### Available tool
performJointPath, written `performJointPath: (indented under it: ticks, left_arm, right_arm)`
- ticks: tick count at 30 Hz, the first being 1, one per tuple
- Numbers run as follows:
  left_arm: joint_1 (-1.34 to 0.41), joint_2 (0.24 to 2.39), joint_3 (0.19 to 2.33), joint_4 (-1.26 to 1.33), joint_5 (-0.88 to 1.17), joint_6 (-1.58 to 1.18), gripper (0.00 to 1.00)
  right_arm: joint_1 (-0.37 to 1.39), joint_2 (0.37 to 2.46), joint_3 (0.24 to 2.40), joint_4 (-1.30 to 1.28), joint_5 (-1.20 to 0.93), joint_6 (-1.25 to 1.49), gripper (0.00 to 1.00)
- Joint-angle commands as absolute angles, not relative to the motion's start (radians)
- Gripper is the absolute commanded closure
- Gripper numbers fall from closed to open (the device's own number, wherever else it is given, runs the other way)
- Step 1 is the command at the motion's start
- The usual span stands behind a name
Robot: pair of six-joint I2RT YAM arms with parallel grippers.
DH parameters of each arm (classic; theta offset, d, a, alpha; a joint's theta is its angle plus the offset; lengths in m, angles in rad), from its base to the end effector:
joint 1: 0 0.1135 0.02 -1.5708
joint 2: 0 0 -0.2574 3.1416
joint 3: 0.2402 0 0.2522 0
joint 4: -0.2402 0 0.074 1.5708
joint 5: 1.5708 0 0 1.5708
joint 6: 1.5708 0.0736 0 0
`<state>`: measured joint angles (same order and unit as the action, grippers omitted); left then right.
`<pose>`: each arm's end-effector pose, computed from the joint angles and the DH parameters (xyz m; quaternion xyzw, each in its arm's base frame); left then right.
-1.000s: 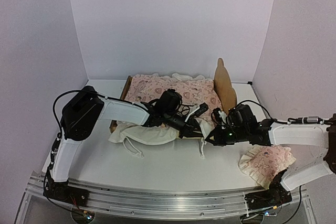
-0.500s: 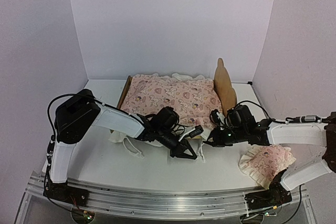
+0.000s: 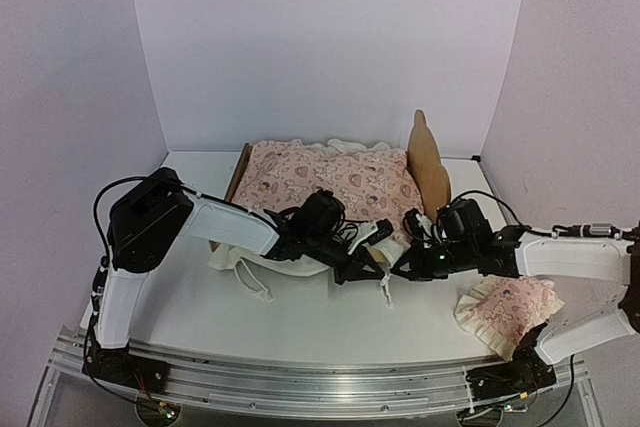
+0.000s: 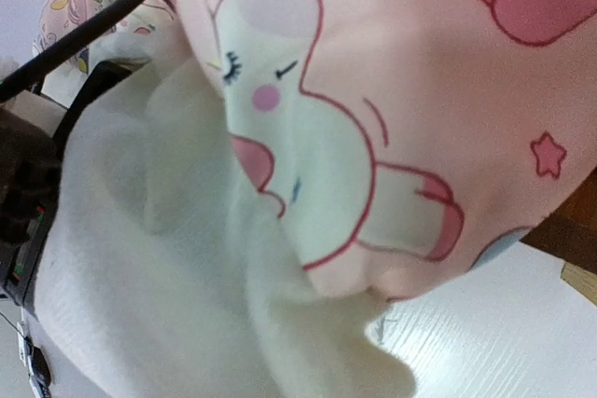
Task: Set up the pet bed
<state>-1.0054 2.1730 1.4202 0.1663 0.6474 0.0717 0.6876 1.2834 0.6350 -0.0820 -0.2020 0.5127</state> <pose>0.2283 -0.4427 0.1285 0.5576 0.6402 -0.4520 0.2739 0.2127 0.1938 0.1628 -0.1203 0.9013 0.3052 0.2830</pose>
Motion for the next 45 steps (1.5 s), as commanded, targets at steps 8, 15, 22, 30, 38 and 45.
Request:
performJointPath:
  ticks: [8,15,22,30,38,45]
  left_arm:
    - [-0.978,2.226,1.541,0.265,0.517,0.093,1.0]
    - [-0.966,2.188,1.518,0.285,0.541,0.077,1.0]
    - [-0.958,2.235,1.472,0.466,0.653,-0.015,1.0]
    - [-0.977,2.331,1.497,0.479,0.736,0.03,1.0]
    - [-0.983,2.381,1.532,0.633,0.704,-0.042,1.0]
    - [-0.965,2.36,1.517,0.558,0.651,0.004,1.0]
  right_arm:
    - [0.686,1.293,0.681,-0.117,-0.234,0.488,1.0]
    - [0.686,1.299,0.682,-0.117,-0.24,0.484,1.0]
    - [0.686,1.316,0.701,-0.117,-0.232,0.476,1.0]
    - [0.686,1.365,0.755,-0.112,-0.236,0.459,1.0]
    - [0.686,1.396,0.759,-0.114,-0.268,0.479,1.0]
    - [0.686,1.327,0.811,-0.286,-0.192,0.433,1.0]
